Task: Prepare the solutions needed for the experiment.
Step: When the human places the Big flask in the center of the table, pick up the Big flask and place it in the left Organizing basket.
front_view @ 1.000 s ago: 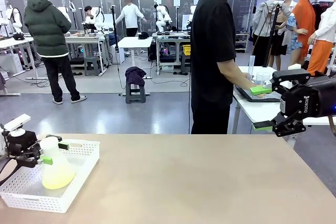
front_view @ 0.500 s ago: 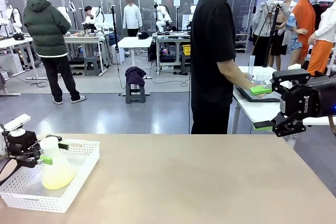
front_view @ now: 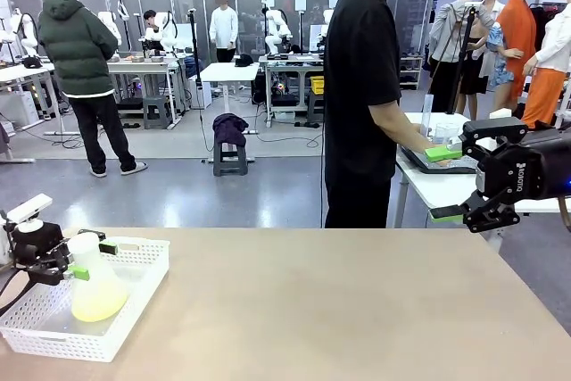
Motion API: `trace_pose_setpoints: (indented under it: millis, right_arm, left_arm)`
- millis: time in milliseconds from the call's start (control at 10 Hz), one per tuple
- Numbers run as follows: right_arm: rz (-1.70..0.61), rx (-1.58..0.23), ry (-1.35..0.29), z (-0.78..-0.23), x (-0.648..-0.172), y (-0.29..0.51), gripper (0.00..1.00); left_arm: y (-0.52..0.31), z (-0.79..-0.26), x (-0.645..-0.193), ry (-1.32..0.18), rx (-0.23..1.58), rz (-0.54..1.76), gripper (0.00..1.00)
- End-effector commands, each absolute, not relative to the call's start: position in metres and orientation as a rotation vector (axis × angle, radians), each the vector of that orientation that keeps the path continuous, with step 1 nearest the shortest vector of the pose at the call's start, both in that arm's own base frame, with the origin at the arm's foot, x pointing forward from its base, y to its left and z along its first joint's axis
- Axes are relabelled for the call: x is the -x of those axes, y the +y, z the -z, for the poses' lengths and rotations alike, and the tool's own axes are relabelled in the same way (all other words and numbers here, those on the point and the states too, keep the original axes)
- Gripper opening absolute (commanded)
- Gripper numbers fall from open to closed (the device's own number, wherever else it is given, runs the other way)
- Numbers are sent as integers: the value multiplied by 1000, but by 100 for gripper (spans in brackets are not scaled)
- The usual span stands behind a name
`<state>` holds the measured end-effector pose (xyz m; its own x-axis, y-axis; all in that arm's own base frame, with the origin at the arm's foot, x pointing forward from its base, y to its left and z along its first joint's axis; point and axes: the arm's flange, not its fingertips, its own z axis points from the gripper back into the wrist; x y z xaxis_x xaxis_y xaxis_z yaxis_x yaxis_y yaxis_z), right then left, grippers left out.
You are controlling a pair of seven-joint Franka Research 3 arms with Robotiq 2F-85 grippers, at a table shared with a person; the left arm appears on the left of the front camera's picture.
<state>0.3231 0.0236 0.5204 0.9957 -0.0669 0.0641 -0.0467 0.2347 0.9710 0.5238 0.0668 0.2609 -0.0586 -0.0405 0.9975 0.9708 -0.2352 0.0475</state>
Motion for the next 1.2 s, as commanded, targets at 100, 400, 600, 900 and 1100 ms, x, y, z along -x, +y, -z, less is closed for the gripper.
trace_pose_setpoints:
  millis: [100, 400, 600, 900, 1100]
  right_arm:
    - [6, -1341, -104, -521, -323, 24, 100]
    - [6, -1341, -104, -521, -323, 24, 100]
    - [6, -1341, -104, -521, -323, 24, 100]
    - [6, -1341, -104, -521, -323, 24, 100]
    - [6, -1341, -104, -521, -323, 24, 100]
  left_arm:
    - [90, -275, -524, -1103, 1253, 1455, 86]
    - [119, -292, -536, -1105, 1191, 1433, 86]
    - [156, -305, -534, -1108, 1142, 1373, 86]
    - [165, -357, -485, -1054, 1181, 1148, 86]
    - [151, -390, -438, -876, 1278, 923, 86]
